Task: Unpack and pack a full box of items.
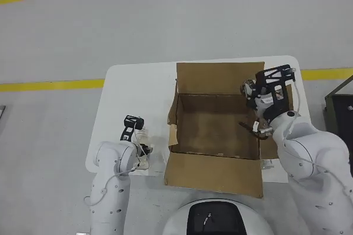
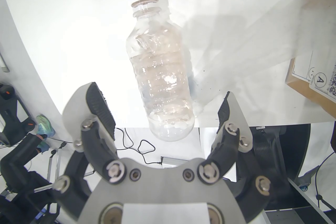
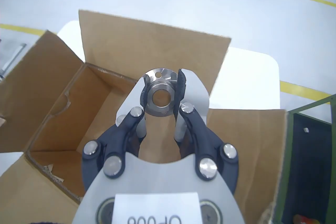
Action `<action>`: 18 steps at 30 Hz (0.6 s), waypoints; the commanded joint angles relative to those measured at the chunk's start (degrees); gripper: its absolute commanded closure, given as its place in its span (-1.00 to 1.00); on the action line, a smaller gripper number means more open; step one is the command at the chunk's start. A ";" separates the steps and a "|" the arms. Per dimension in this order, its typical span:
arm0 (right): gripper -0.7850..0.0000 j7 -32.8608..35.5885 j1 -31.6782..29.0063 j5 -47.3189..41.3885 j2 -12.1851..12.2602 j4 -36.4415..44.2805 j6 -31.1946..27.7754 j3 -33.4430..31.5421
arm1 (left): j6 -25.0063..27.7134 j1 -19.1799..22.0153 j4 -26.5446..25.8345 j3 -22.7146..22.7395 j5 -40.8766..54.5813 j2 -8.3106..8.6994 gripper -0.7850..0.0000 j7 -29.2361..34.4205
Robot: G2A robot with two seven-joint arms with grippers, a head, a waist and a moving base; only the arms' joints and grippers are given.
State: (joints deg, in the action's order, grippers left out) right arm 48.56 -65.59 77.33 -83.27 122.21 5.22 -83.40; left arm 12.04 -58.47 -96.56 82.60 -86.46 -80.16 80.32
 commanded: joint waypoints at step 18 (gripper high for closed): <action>1.00 3.16 -7.15 -6.06 1.76 1.80 4.94 -24.10 | 0.00 0.00 0.00 0.00 0.00 0.00 -1.00 0.00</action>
State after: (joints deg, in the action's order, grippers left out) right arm 50.72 -72.17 70.82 -81.62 124.92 10.45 -106.96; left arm 12.04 -58.47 -96.56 82.60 -86.46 -80.16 80.32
